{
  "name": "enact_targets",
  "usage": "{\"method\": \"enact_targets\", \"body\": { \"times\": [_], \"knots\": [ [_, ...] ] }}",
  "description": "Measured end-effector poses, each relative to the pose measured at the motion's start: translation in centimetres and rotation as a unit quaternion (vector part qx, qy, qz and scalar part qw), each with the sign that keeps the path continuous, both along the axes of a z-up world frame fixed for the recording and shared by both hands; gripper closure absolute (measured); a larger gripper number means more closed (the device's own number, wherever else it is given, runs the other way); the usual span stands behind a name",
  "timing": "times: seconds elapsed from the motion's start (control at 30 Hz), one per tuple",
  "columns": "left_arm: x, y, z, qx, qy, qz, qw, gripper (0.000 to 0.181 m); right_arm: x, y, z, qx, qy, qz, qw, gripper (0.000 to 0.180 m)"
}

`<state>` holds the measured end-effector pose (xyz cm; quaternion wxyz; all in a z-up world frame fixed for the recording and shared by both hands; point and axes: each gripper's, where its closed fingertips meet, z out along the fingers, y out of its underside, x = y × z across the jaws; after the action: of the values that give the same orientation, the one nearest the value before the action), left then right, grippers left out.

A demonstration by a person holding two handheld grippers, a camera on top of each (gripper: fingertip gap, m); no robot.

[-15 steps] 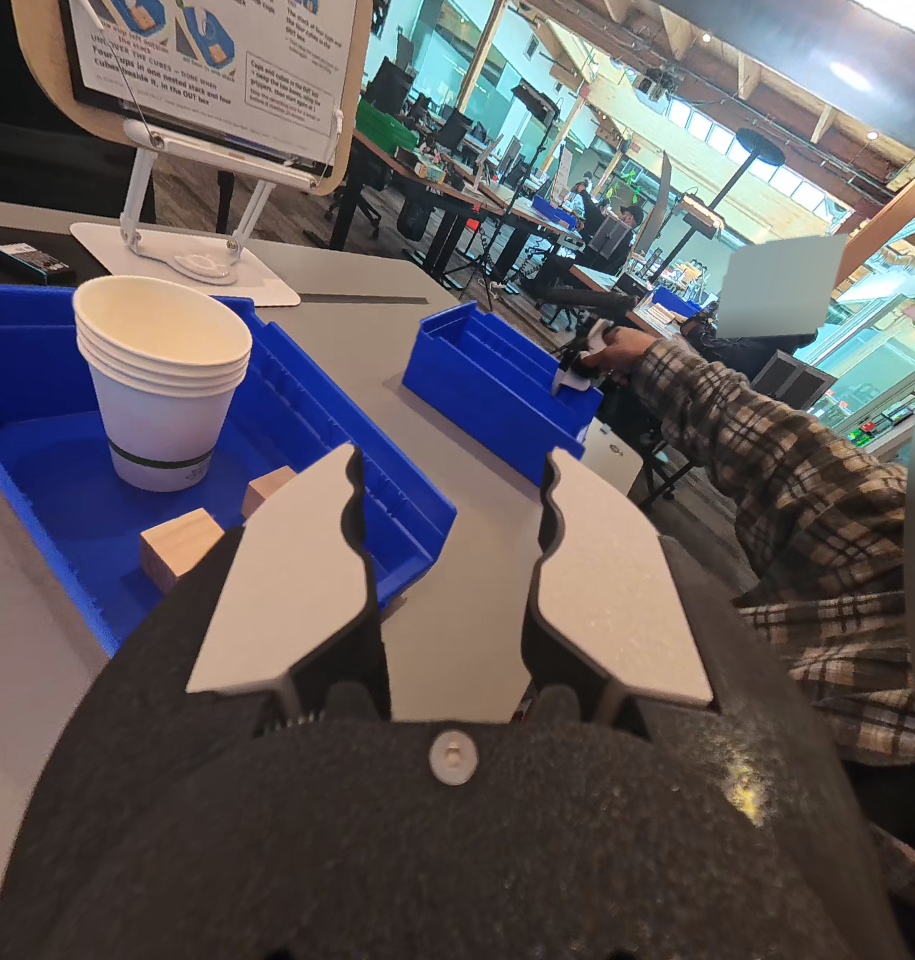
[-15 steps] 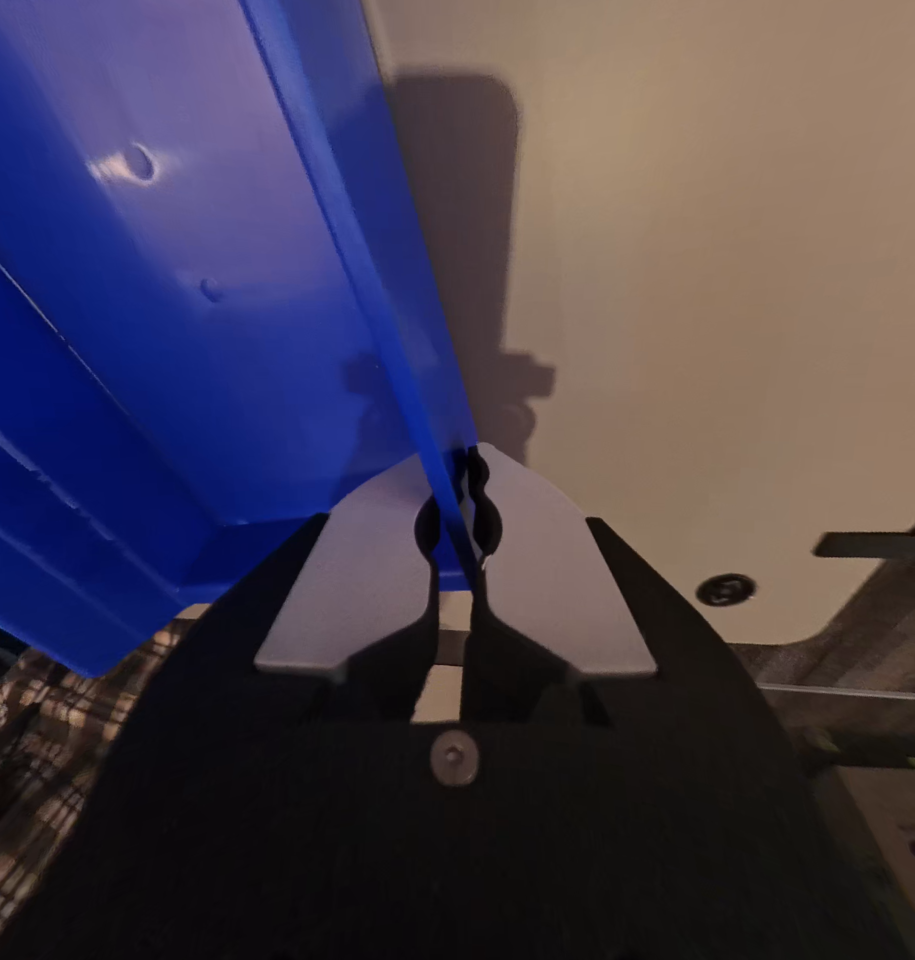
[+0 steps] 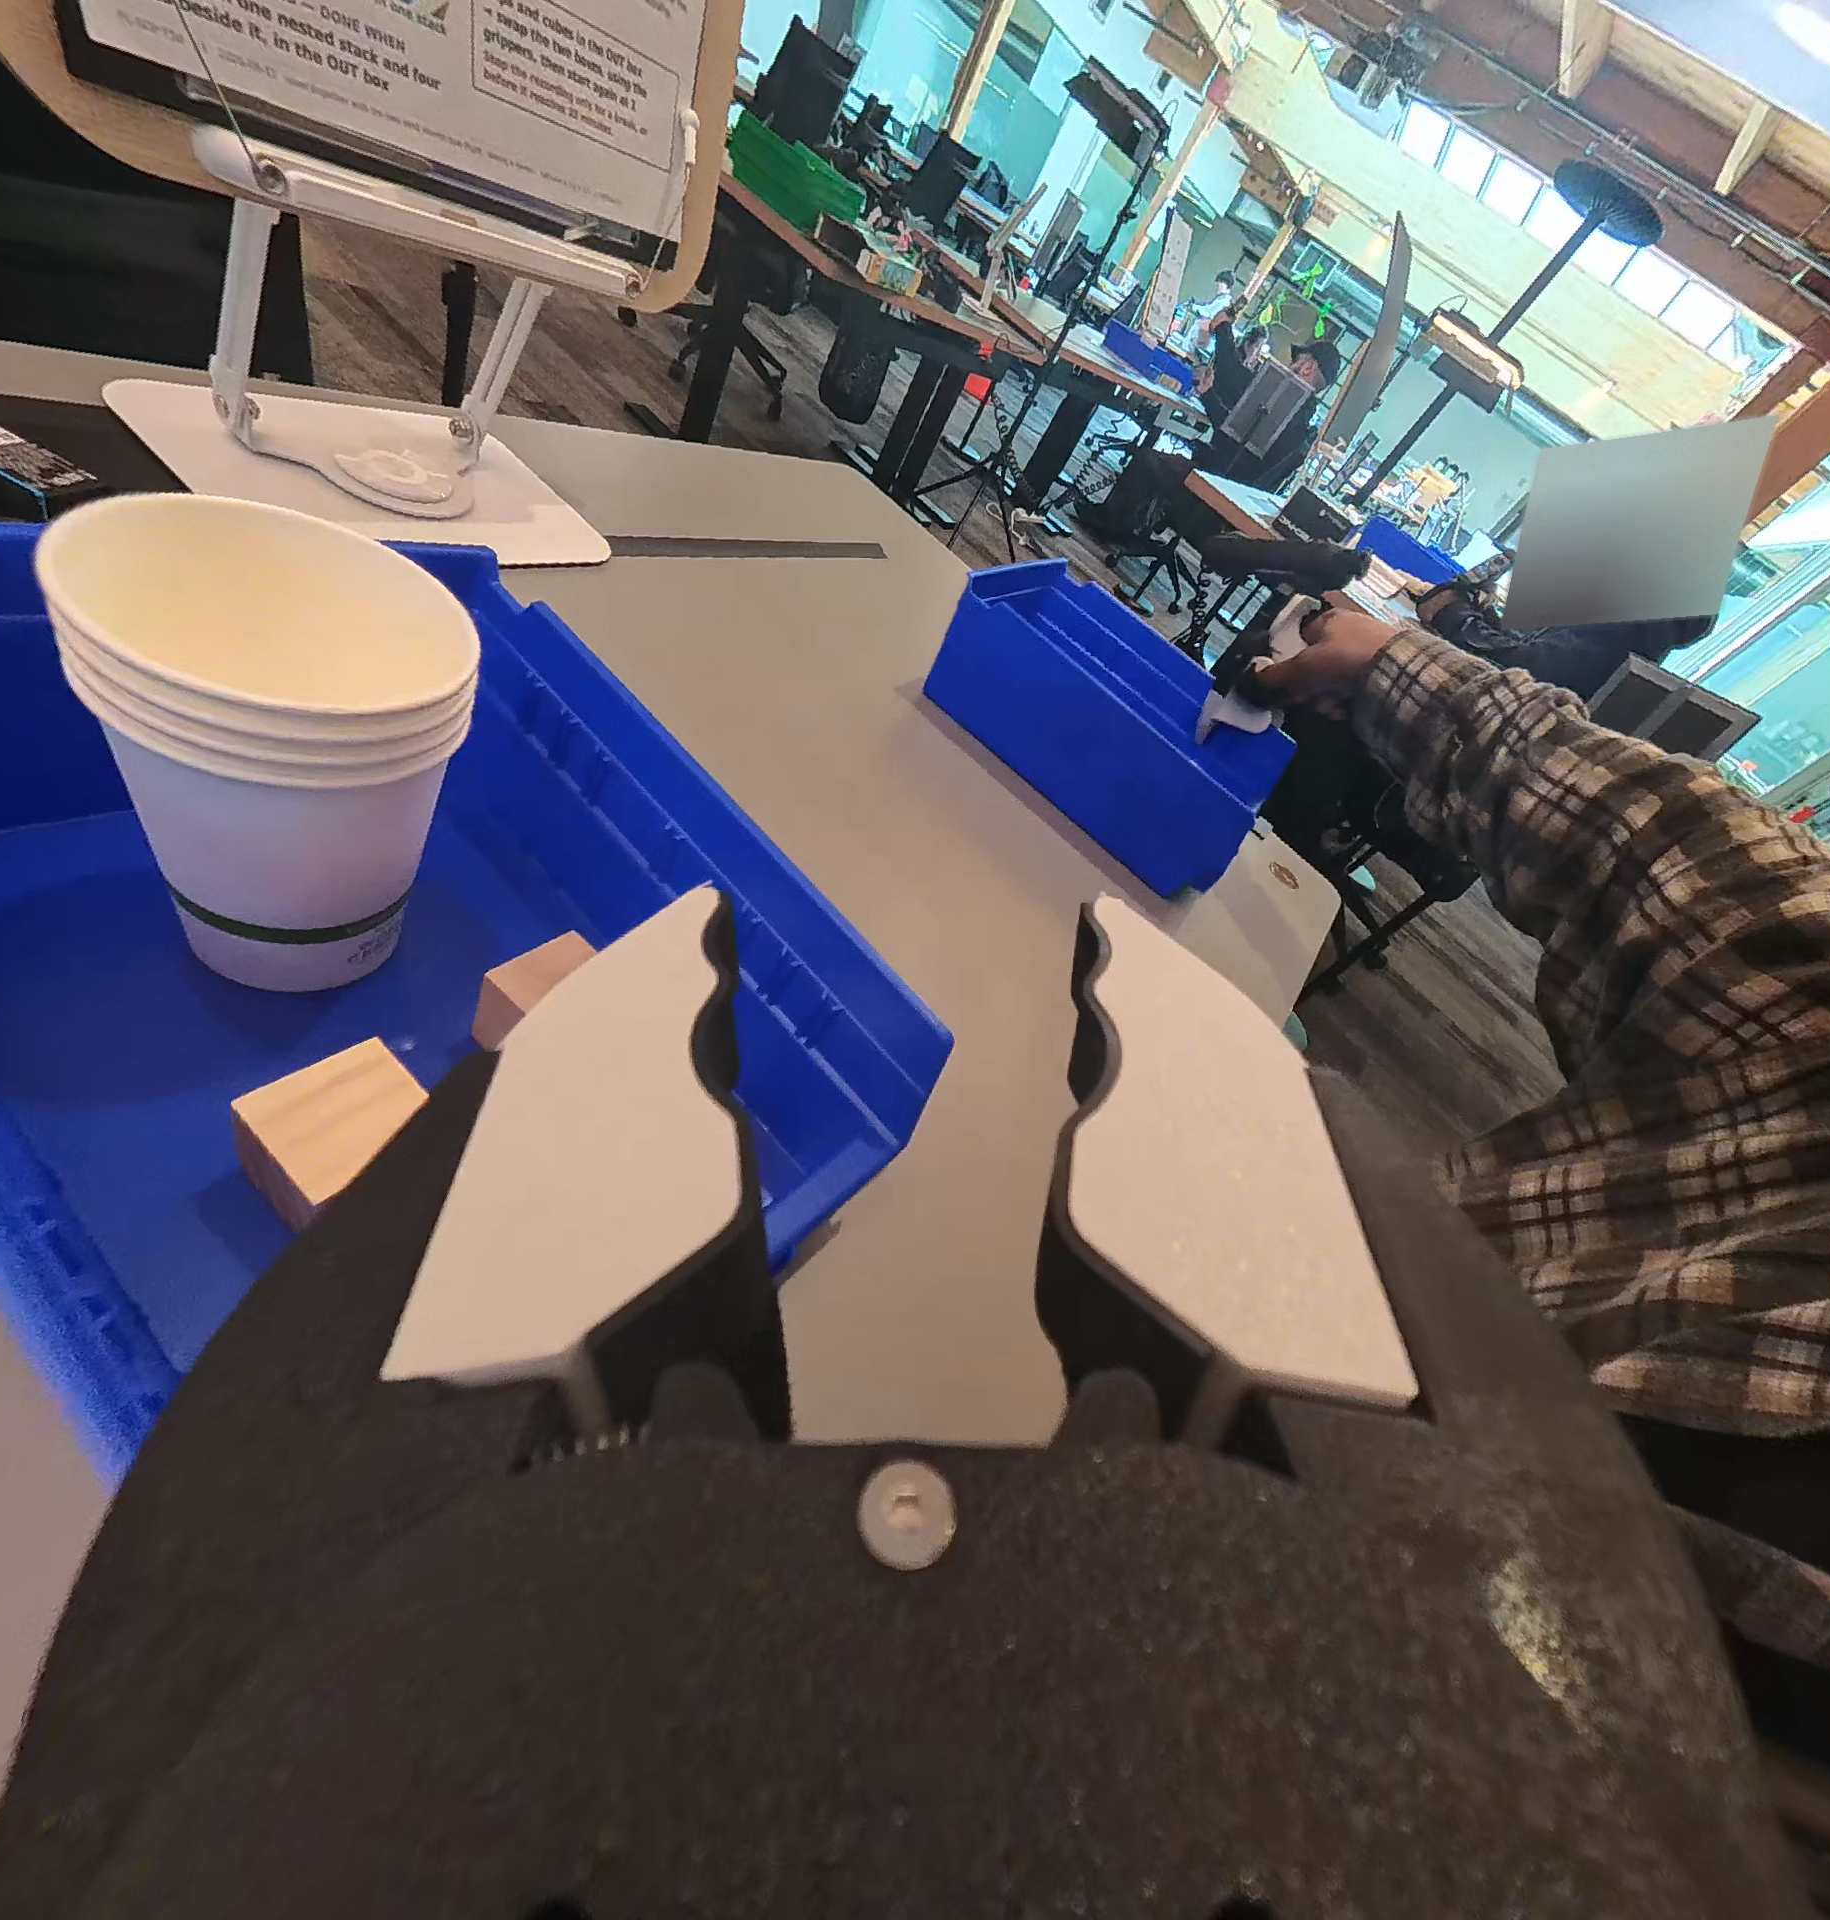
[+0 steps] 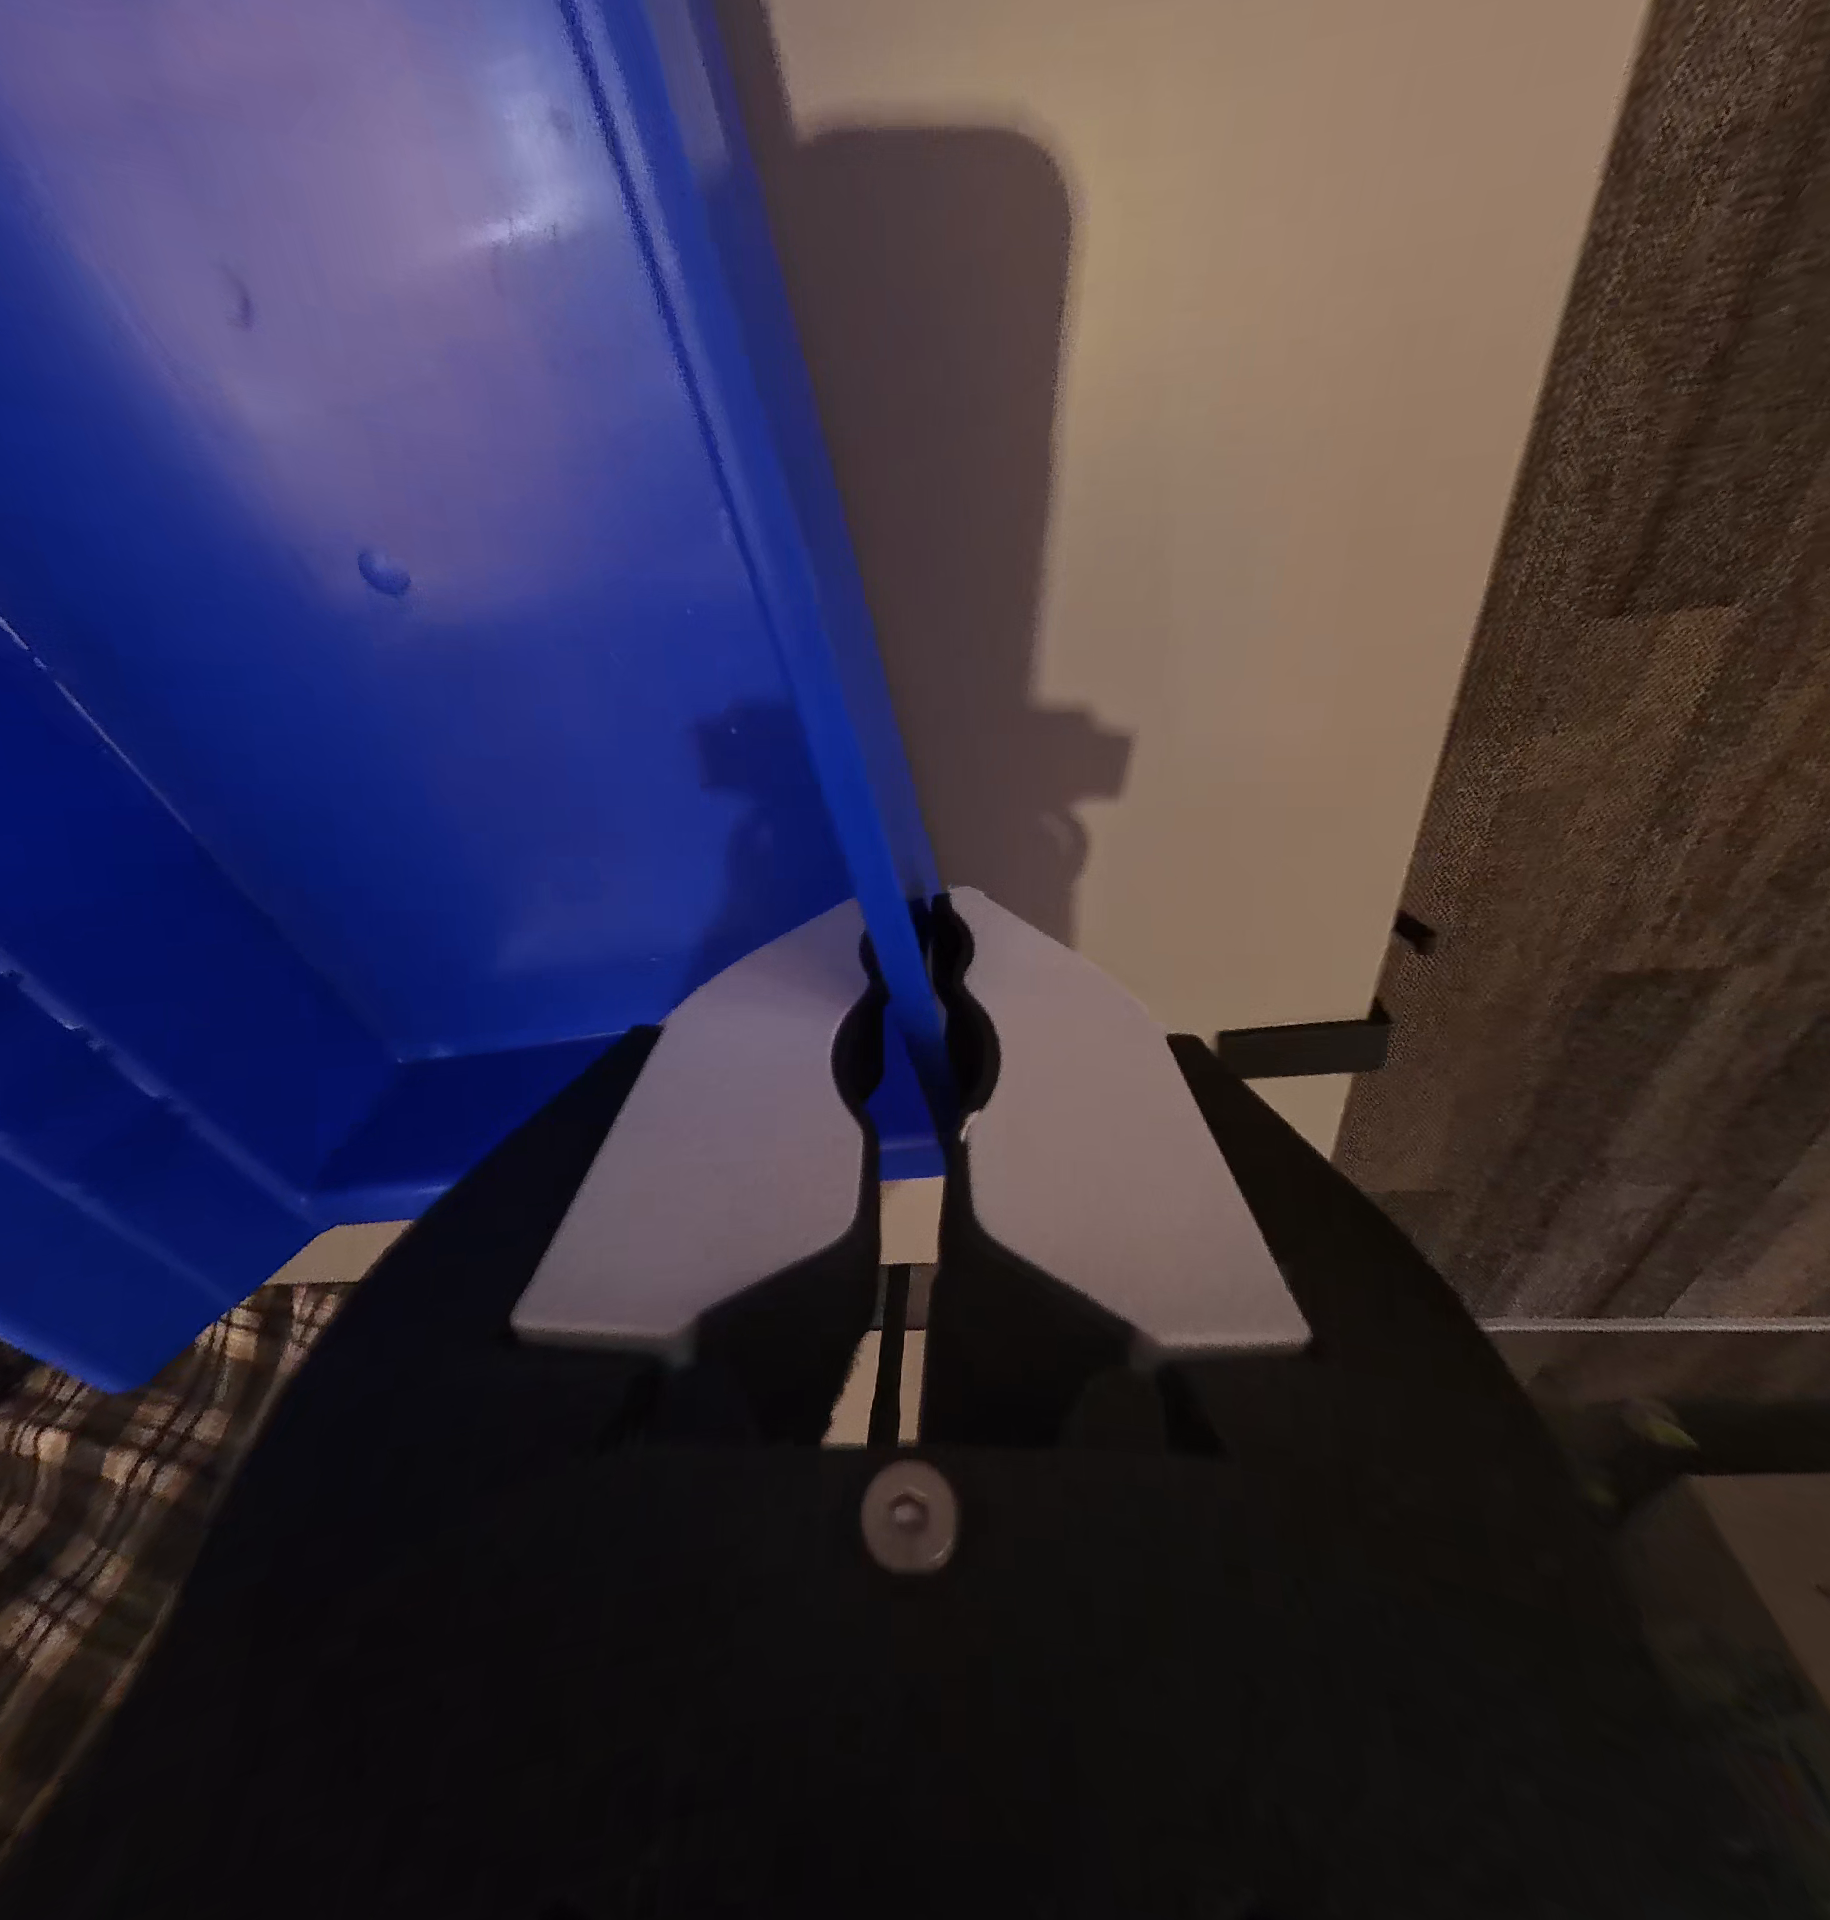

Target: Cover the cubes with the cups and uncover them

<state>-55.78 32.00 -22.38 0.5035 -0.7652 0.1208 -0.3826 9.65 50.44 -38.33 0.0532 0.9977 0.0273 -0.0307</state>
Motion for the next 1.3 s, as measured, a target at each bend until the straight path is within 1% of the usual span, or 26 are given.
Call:
{"method": "enact_targets", "body": {
  "times": [0.43, 0.5, 0.53, 0.6, 0.67, 0.73, 0.8, 0.87, 0.97, 1.0, 1.13, 1.27, 1.3],
  "knots": [
    [-0.9, 0.8, -0.7, -0.005, 0.000, 0.028, 1.000, 0.120, 4.0, 1.5, 0.0, -0.008, -0.002, -0.017, 1.000, 0.174],
    [-1.0, 0.8, -0.7, -0.005, -0.004, 0.029, 1.000, 0.120, 4.2, 1.4, 0.1, -0.010, 0.003, -0.017, 1.000, 0.172],
    [-1.0, 0.7, -0.6, -0.003, -0.006, 0.029, 1.000, 0.119, 4.4, 1.4, 0.5, -0.005, -0.001, -0.015, 1.000, 0.168],
    [-1.4, 0.5, -0.2, 0.007, -0.007, 0.036, 0.999, 0.119, 4.7, 1.4, 1.9, 0.015, -0.006, -0.006, 1.000, 0.154],
    [-2.1, 0.2, 0.4, 0.023, -0.010, 0.048, 0.999, 0.117, 4.7, 1.3, 4.4, 0.046, -0.013, 0.003, 0.999, 0.141],
    [-3.0, -0.2, 1.2, 0.044, -0.012, 0.062, 0.997, 0.115, 3.7, 1.5, 7.9, 0.114, -0.013, 0.029, 0.993, 0.135],
    [-3.9, -0.6, 2.1, 0.073, -0.008, 0.079, 0.994, 0.113, 1.9, 1.9, 11.8, 0.209, -0.006, 0.054, 0.976, 0.123],
    [-4.7, -1.1, 3.0, 0.101, 0.000, 0.092, 0.991, 0.109, -0.5, 1.7, 15.4, 0.301, 0.012, 0.073, 0.951, 0.114],
    [-5.2, -1.6, 3.5, 0.124, 0.018, 0.102, 0.987, 0.107, -3.4, 0.6, 19.0, 0.406, 0.012, 0.090, 0.909, 0.098],
    [-5.2, -1.7, 3.7, 0.131, 0.024, 0.105, 0.985, 0.106, -4.4, 0.1, 19.6, 0.432, 0.013, 0.098, 0.896, 0.092],
    [-5.6, -2.1, 3.9, 0.162, 0.071, 0.120, 0.977, 0.105, -7.9, -1.7, 20.3, 0.517, 0.015, 0.129, 0.846, 0.086],
    [-6.2, -2.1, 3.9, 0.179, 0.133, 0.140, 0.965, 0.099, -11.9, -3.0, 20.6, 0.604, 0.038, 0.163, 0.779, 0.082],
    [-6.4, -2.1, 3.9, 0.184, 0.148, 0.147, 0.961, 0.097, -12.8, -3.3, 20.8, 0.625, 0.041, 0.172, 0.760, 0.077]
  ]
}}
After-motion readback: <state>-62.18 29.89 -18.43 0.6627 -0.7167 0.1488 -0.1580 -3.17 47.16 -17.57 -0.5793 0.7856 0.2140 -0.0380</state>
